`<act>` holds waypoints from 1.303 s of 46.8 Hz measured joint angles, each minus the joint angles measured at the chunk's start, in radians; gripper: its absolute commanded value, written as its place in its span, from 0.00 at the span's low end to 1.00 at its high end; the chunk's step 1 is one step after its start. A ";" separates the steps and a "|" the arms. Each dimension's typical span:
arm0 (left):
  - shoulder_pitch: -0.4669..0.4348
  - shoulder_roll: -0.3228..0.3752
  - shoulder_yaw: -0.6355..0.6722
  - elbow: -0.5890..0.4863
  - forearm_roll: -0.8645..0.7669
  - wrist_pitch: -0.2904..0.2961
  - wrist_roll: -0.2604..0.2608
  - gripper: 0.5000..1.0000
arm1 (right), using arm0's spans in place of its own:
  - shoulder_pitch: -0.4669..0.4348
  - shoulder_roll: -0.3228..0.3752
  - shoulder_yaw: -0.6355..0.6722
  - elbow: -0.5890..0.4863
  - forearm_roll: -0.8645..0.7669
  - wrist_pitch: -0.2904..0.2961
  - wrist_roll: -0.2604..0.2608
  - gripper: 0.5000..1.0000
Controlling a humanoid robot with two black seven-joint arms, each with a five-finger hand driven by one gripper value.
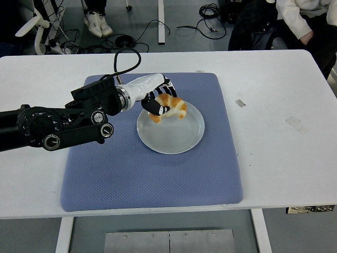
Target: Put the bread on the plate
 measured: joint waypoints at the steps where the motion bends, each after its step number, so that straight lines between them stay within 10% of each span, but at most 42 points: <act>1: 0.000 -0.001 0.001 0.000 0.000 0.000 0.000 0.15 | 0.000 0.000 0.000 0.000 0.000 0.000 0.000 1.00; 29: 0.023 -0.015 0.044 0.000 0.015 0.001 0.000 0.18 | 0.000 0.000 0.000 0.000 0.000 0.000 -0.001 1.00; 43: 0.026 -0.015 0.044 0.000 0.016 0.003 0.003 0.74 | 0.000 0.000 0.000 0.000 0.000 0.000 0.000 1.00; 61: 0.026 -0.011 0.009 -0.001 -0.016 0.010 0.000 0.77 | 0.000 0.000 0.000 0.000 0.000 0.000 0.000 1.00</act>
